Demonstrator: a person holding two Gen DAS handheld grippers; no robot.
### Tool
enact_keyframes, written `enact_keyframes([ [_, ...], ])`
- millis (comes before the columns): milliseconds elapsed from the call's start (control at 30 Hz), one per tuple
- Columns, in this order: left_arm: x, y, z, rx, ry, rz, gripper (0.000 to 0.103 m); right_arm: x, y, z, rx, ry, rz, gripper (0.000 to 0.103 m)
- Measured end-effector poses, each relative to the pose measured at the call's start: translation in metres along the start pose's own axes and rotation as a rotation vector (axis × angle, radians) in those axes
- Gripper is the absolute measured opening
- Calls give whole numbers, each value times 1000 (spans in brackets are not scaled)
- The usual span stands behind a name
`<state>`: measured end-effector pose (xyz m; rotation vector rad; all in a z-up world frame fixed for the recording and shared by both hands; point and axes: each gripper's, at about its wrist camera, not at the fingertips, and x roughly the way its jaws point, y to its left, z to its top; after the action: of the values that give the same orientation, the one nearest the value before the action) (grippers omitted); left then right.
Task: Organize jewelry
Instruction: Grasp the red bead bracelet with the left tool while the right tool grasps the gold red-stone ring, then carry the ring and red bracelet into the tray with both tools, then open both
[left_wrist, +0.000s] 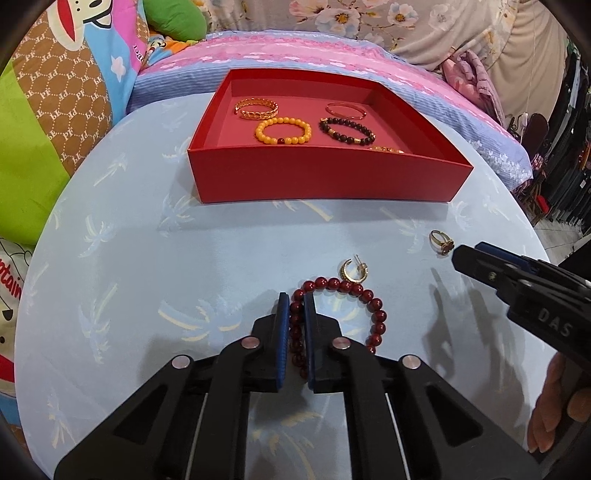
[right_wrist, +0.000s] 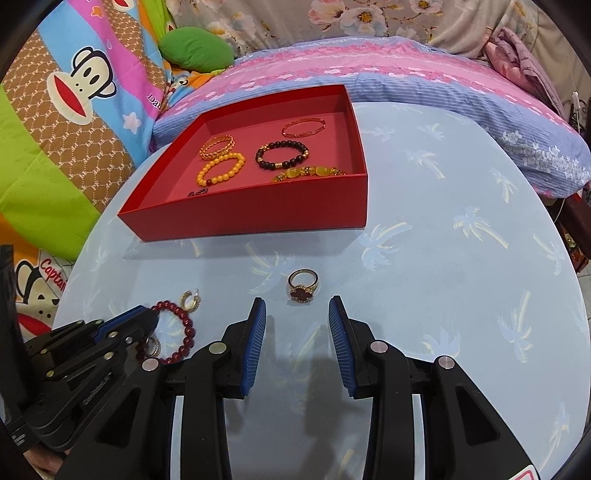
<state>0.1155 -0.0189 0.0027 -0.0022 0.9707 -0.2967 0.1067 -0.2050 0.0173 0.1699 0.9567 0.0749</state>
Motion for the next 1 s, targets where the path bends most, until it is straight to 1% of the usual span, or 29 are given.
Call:
enact_keyframes([
  [133, -2, -2, 1, -3, 4, -16, 7, 10, 0, 3, -8, 5, -8, 31],
  [333, -8, -6, 4, -1, 1, -40, 7, 20, 2, 5, -20, 18, -11, 14],
  [467, -12, -8, 7, -9, 1, -56, 7, 19, 4, 4, -34, 9, -17, 14],
  [633, -22, -10, 12, -22, -11, -85, 7, 7, 4, 5, -31, -10, 0, 14],
  [767, -34, -14, 19, -25, -32, -116, 7, -7, 6, 9, -22, -34, 21, 14],
  [1000, -55, -20, 39, -20, -81, -145, 7, -28, 13, 19, -26, -73, 51, 14],
])
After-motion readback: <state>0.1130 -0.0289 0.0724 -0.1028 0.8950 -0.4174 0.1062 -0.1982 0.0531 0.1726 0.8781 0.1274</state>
